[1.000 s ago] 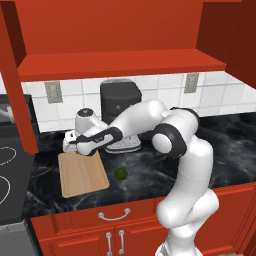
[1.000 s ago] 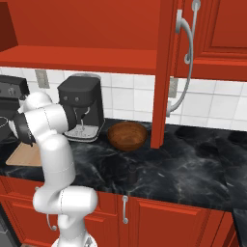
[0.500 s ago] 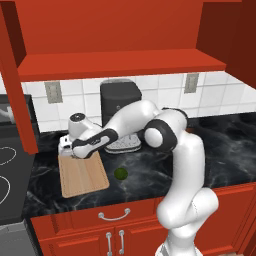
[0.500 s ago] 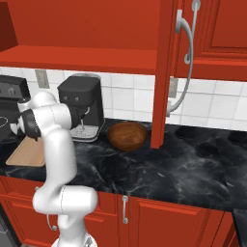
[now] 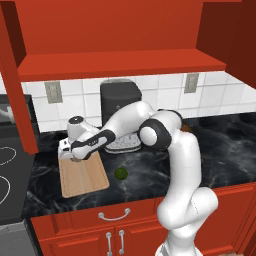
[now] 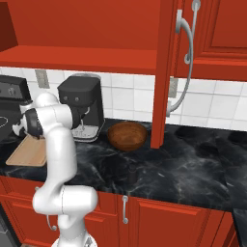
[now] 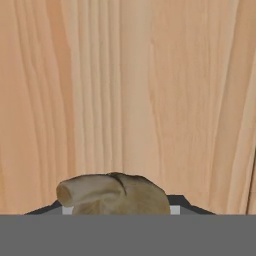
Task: Open the cabinet. Place the bowl and condiment on the counter. Then place the lime and garlic on the cutting board.
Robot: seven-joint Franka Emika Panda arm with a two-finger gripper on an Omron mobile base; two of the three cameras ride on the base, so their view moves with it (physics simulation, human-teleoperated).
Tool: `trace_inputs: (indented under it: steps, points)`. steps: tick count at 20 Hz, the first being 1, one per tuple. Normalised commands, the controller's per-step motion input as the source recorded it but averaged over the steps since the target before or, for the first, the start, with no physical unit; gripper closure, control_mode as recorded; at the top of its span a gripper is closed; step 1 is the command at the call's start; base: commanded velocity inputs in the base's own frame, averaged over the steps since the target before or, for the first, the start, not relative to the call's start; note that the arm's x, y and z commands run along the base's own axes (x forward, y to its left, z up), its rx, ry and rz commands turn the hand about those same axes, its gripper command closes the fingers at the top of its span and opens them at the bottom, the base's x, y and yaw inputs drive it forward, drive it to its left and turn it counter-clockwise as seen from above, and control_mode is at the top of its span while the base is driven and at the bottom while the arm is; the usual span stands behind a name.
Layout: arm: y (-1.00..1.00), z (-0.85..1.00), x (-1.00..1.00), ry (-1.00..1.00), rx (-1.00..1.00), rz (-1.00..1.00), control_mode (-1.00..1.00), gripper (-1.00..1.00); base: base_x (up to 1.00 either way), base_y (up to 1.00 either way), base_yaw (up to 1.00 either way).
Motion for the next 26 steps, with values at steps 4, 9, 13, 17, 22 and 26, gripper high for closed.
trace_inputs:
  steps: [4, 9, 13, 17, 22, 26]
  points:
    - [0.00, -0.19, 0.00, 0.04, 0.00, 0.00, -1.00, 1.00, 0.00, 0.00, 0.00]
    - [0.00, -0.16, 0.00, 0.04, 0.00, 0.00, -1.00, 1.00, 0.00, 0.00, 0.00]
    - [0.00, -0.14, 0.00, 0.04, 0.00, 0.00, -1.00, 1.00, 0.00, 0.00, 0.00]
    - [0.00, -0.07, 0.00, 0.02, 0.00, 0.00, -1.00, -1.00, 0.00, 0.00, 0.00]
    - [0.00, 0.09, 0.00, -0.08, 0.00, -0.03, -1.00, -1.00, 0.00, 0.00, 0.00]
    - [0.00, 0.22, 0.00, -0.11, 0.00, -0.03, -1.00, -1.00, 0.00, 0.00, 0.00]
